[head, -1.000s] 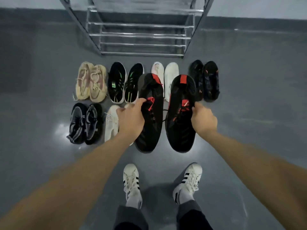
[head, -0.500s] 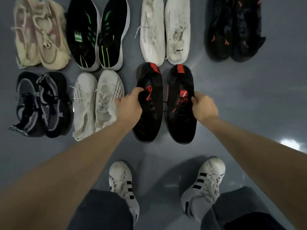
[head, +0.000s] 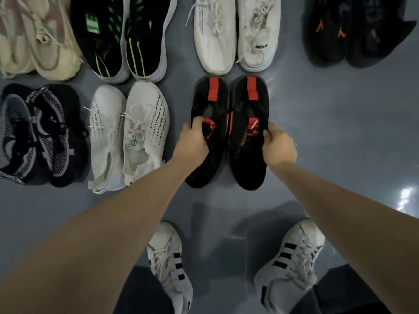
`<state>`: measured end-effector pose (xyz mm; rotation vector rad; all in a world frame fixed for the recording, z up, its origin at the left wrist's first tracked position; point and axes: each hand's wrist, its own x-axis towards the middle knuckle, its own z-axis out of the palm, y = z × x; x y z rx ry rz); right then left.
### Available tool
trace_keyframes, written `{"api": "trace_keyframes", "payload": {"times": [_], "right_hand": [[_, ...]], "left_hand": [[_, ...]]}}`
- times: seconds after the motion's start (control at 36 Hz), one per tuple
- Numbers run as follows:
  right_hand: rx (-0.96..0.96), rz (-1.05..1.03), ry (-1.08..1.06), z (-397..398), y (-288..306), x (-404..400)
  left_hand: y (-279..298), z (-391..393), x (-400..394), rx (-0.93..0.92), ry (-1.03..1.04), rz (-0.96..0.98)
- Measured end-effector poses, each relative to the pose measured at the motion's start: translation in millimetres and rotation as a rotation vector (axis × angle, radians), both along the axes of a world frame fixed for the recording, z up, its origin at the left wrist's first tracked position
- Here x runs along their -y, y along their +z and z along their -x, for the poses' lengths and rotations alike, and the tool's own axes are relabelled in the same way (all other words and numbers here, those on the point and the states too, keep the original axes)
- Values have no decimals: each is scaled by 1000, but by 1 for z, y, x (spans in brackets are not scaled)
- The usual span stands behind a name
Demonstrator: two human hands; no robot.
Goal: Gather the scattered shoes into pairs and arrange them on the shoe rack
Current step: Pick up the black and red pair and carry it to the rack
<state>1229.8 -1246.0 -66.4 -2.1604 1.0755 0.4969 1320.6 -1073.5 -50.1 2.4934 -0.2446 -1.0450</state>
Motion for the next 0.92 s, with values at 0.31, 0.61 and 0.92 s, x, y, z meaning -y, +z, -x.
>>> {"api": "trace_keyframes", "payload": {"times": [0.31,0.61,0.92], "right_hand": [[-48,-66,86,-3,30,-5],[-81,-27,200,12,141,-9],[94,-3,179,6,302,12]], "left_hand": [[21,8,13,53,-157,-192],[130,6,6,169,-161,-116],[305,-4,18,9,39,87]]}}
